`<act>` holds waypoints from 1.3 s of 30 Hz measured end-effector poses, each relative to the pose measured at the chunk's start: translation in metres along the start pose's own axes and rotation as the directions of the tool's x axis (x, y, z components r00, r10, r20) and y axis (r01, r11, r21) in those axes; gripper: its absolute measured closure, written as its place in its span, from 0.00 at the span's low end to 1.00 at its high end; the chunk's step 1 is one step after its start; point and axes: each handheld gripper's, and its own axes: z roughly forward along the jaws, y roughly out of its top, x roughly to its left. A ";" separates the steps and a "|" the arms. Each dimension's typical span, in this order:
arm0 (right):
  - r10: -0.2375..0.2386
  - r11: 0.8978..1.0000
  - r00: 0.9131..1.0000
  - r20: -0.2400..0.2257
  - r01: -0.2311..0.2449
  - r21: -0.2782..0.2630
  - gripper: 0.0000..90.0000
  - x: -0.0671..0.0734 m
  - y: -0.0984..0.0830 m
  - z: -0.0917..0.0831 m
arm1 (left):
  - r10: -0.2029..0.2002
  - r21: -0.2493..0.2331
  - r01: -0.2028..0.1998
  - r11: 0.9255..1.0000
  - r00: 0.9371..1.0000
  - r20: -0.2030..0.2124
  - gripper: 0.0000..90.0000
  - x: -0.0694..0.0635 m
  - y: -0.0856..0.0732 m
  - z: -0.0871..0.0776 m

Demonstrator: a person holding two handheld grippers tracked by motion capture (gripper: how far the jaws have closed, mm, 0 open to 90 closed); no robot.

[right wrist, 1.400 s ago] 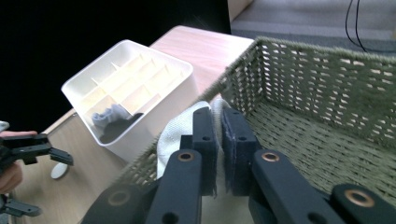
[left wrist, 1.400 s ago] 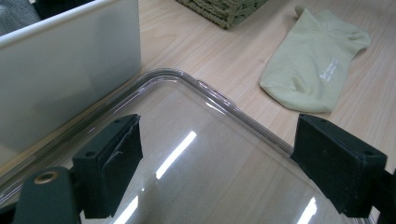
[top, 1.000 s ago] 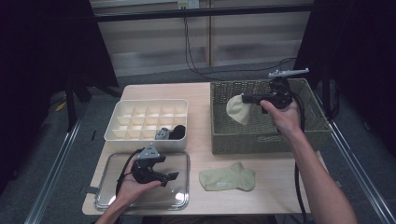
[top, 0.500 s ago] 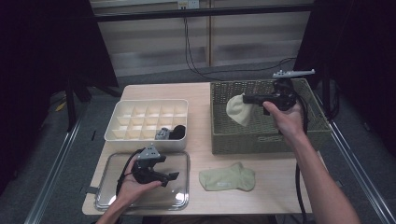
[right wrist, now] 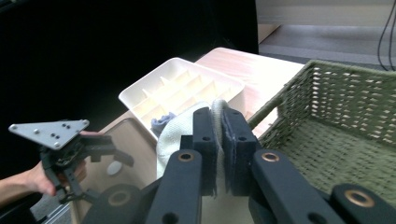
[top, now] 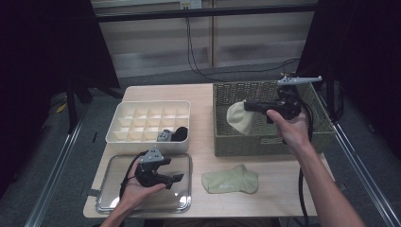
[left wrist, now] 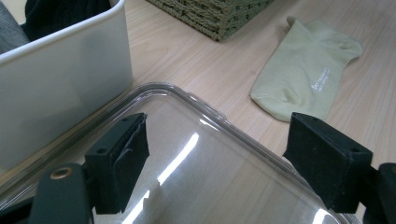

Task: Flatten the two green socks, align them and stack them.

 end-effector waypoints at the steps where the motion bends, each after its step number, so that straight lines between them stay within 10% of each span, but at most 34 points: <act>1: 0.000 1.000 1.000 0.000 0.000 0.000 0.95 0.000 0.000 0.000 | 0.000 0.000 0.000 1.000 1.000 0.000 0.24 0.000 0.000 0.000; 25: 0.016 0.999 0.997 -0.073 -0.014 0.037 0.95 0.030 -0.045 0.002 | 0.077 -0.026 -0.075 0.997 0.995 0.067 0.41 -0.023 0.035 0.024; 39: 0.063 0.991 0.988 -0.139 -0.046 0.122 0.95 0.034 -0.088 0.036 | 0.097 -0.024 -0.095 0.995 0.990 0.103 0.60 -0.027 0.028 0.027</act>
